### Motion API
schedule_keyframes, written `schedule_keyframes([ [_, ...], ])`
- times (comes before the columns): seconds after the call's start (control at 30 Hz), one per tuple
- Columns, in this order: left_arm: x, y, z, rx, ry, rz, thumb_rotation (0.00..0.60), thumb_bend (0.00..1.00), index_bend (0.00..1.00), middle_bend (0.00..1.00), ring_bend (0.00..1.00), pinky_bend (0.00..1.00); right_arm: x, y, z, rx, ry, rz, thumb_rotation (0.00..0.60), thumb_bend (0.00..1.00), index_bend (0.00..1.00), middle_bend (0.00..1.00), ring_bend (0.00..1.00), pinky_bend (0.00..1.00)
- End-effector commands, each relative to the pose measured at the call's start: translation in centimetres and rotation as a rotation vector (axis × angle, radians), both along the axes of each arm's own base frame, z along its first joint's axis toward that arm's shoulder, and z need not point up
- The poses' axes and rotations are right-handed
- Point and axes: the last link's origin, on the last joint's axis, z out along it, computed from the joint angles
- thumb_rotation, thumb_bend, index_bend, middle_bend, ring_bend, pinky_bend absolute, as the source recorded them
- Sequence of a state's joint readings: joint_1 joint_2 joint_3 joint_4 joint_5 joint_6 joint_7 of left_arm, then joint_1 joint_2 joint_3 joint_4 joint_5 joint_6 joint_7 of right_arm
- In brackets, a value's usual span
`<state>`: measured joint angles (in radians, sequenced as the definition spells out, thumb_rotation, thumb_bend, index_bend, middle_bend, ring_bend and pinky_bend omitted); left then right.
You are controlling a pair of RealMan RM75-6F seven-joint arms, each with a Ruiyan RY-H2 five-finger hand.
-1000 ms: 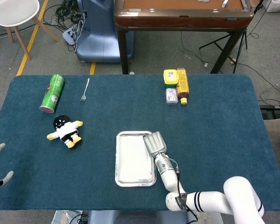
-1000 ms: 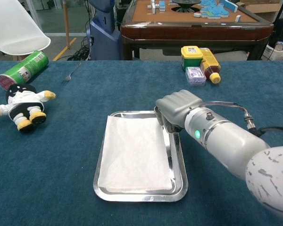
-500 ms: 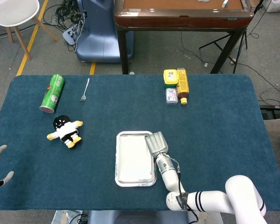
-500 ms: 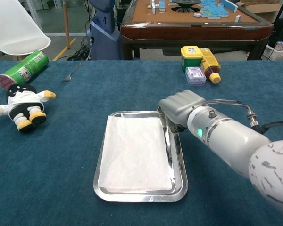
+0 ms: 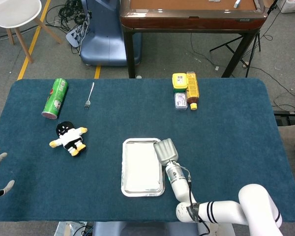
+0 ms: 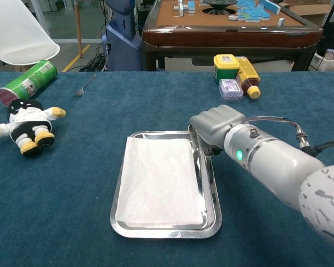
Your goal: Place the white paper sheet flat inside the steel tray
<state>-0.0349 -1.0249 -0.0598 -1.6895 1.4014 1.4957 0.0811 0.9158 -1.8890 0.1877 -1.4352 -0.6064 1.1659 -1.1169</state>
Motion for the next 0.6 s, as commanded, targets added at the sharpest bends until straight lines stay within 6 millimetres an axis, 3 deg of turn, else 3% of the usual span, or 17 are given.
schedule_keyframes([
  [0.03, 0.0, 0.0, 0.0, 0.001, 0.000, 0.000, 0.600, 0.22, 0.17, 0.04, 0.00, 0.21, 0.0, 0.0, 0.0, 0.001, -0.003, 0.000, 0.600, 1.00, 0.42, 1.00, 1.00, 1.00],
  [0.6, 0.0, 0.0, 0.1, 0.004, -0.003, 0.002, 0.600, 0.22, 0.17, 0.04, 0.00, 0.21, 1.4, 0.1, -0.4, -0.007, -0.097, 0.047, 0.600, 1.00, 0.42, 1.00, 1.00, 1.00],
])
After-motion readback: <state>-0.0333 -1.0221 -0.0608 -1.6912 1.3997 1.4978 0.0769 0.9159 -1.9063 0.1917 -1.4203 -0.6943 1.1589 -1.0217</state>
